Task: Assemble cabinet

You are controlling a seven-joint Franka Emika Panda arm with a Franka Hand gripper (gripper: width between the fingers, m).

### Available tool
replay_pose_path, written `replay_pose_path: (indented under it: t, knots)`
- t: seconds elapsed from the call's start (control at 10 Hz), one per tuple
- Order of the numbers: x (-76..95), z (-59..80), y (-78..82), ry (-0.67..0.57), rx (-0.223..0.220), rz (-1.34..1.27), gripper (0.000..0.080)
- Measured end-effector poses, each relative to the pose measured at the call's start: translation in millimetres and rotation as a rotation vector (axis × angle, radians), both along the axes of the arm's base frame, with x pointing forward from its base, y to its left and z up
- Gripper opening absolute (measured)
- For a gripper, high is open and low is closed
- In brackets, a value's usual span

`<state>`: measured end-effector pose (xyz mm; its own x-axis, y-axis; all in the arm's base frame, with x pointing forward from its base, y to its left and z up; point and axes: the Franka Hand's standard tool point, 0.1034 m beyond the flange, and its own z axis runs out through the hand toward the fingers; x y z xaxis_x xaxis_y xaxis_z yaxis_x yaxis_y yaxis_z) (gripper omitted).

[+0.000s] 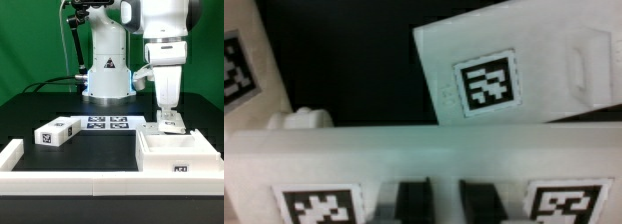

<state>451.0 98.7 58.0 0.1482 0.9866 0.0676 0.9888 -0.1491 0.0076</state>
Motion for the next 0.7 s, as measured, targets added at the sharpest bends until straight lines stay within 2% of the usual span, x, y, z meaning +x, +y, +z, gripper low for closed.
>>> replay_pose_path:
  t: [0.3, 0.7]
  knots:
    - [7.4, 0.9, 2.9, -0.017, 0.005, 0.071, 0.0069]
    - [9.0, 0.1, -1.9, -0.021, 0.003, 0.136, 0.0069]
